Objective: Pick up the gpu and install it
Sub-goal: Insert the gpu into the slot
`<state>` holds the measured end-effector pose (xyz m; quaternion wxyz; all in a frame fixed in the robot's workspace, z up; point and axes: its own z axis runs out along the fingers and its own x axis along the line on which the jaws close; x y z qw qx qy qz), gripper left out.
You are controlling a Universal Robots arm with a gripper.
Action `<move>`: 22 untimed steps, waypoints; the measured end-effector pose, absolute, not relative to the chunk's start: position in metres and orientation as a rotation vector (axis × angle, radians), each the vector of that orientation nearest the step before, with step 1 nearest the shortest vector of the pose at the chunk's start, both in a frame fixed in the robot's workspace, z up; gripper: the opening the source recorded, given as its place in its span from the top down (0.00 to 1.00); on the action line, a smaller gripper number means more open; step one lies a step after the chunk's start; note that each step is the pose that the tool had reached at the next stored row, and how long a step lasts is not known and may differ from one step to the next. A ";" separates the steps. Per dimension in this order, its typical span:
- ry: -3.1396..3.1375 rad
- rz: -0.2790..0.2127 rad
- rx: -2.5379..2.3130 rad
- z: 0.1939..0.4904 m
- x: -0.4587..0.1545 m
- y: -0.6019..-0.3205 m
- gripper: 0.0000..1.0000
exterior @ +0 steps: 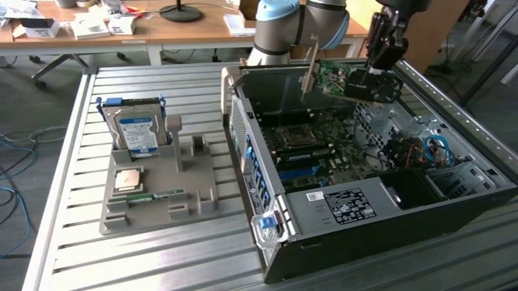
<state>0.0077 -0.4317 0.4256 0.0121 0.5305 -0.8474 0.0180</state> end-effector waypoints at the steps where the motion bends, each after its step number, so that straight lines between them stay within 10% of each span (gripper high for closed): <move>1: -2.632 0.056 1.671 0.426 0.008 -0.432 0.74; 22: -2.552 0.058 1.794 0.426 0.008 -0.432 0.74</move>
